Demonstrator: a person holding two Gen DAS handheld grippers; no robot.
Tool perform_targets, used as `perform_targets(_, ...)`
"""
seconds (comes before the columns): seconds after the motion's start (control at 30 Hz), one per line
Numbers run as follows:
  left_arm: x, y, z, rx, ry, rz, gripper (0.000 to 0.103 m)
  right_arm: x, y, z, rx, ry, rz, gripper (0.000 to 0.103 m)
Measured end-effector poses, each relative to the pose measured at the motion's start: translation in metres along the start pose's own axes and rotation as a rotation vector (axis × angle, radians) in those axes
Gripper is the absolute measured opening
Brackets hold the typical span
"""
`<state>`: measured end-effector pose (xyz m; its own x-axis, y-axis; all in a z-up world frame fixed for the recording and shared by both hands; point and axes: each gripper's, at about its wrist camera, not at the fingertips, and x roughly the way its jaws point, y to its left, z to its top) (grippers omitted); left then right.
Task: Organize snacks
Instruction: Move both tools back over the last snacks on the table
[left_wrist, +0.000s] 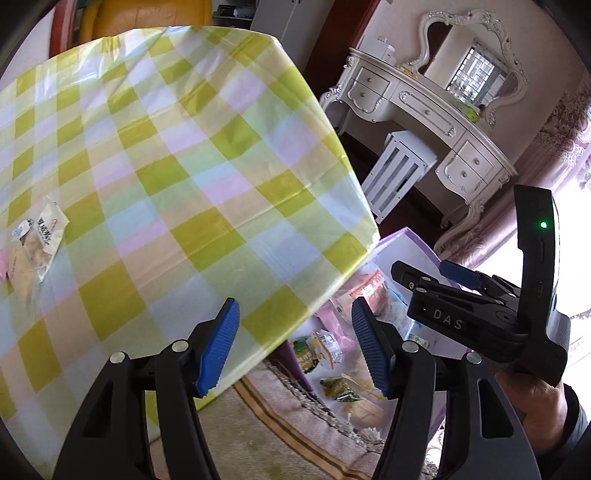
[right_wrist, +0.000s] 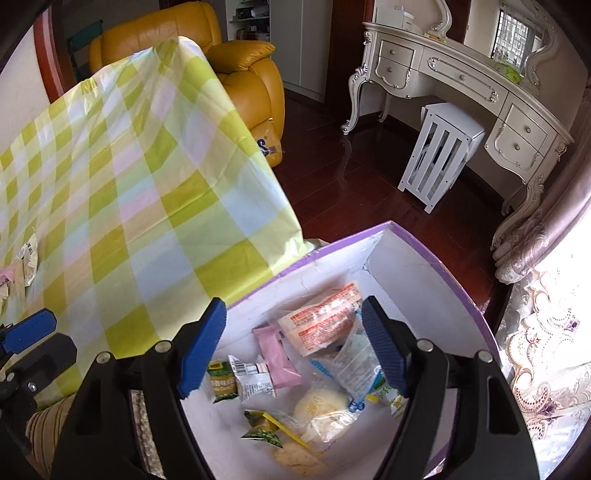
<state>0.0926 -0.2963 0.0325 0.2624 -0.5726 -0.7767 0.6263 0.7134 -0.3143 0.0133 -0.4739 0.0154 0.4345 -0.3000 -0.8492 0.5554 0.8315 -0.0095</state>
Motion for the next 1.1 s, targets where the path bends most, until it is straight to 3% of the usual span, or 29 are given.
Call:
perform_targets(0.47,-0.06,0.153,0.009,-0.312,-0.142,0.129,0.061,-0.018,0.125,0.027,-0.151,-0.069,0.193,0.076)
perform_targets(0.77,-0.101,0.263,-0.032,-0.516,-0.185,0.34,0.061,-0.009,0.196,0.03,-0.224,-0.063,0.279,0.076)
perform_targets(1.03,-0.102,0.31,-0.058,-0.504,-0.12,0.486,0.061,0.012,0.259,0.03,-0.304,-0.011,0.339,0.077)
perform_targets(1.1,-0.099,0.315,-0.058,-0.455,-0.103,0.514,0.071,0.019,0.274,0.028,-0.316,0.006,0.348,0.077)
